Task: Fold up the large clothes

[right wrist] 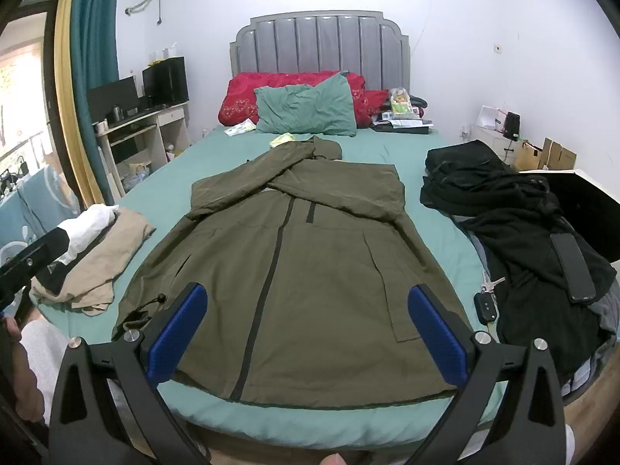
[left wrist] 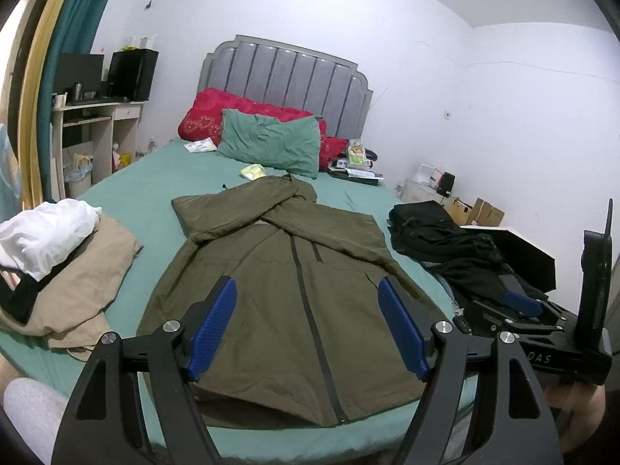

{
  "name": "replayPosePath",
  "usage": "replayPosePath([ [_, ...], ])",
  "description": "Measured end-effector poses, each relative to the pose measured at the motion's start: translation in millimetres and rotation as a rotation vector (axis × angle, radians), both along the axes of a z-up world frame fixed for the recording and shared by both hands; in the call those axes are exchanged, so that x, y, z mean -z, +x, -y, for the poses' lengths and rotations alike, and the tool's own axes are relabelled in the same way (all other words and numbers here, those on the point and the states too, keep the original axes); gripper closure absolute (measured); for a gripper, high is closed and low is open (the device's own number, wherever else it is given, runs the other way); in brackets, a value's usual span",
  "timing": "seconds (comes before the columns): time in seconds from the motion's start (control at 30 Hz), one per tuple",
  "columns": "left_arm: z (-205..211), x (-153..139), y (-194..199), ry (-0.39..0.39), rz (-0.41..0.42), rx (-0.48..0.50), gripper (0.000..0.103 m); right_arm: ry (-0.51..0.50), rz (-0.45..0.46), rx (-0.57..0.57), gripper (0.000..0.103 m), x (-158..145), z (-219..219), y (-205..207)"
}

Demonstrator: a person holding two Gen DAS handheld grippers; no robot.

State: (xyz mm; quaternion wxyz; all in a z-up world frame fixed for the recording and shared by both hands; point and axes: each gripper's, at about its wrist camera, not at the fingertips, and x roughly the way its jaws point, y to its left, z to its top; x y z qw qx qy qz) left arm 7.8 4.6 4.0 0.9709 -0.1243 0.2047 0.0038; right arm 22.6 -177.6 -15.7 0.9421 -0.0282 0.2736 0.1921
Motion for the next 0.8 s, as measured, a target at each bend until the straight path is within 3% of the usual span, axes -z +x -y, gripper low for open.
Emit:
replayPosePath([
  [0.8, 2.1, -0.2, -0.8, 0.000, 0.008, 0.000, 0.024, 0.005, 0.001, 0.002, 0.001, -0.8, 4.2, 5.0],
])
